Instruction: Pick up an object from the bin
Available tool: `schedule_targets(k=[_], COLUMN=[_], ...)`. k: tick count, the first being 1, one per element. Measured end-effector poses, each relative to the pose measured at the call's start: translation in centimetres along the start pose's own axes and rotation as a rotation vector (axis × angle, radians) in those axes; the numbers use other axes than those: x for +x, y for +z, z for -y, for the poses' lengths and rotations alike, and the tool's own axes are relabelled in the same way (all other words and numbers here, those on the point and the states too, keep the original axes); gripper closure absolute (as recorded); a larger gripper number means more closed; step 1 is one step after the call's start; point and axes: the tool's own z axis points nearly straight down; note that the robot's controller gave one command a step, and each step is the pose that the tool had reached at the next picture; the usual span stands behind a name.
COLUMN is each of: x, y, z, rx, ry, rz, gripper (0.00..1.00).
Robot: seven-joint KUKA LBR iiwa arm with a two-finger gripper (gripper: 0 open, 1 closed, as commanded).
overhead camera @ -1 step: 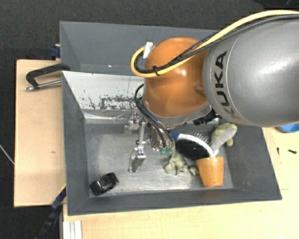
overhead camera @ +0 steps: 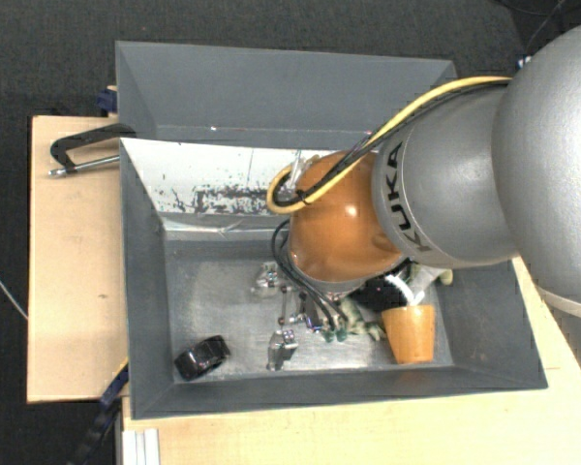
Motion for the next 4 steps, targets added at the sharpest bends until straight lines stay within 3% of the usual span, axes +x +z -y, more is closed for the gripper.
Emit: schedule_targets(k=[1,2,3,4], x=[-0.5,0.3,0.3,1.6], y=[1.6,1.8,1.8,-17.2], z=[7.8,13.8,13.3,14.3], rx=[0.002,0.0,-0.003,-0.002], ry=[0.004,-0.018,-0.022,0.205], rz=[0.005,0.007,0.008,0.021], gripper=[0.0,0.0,1.0,1.0])
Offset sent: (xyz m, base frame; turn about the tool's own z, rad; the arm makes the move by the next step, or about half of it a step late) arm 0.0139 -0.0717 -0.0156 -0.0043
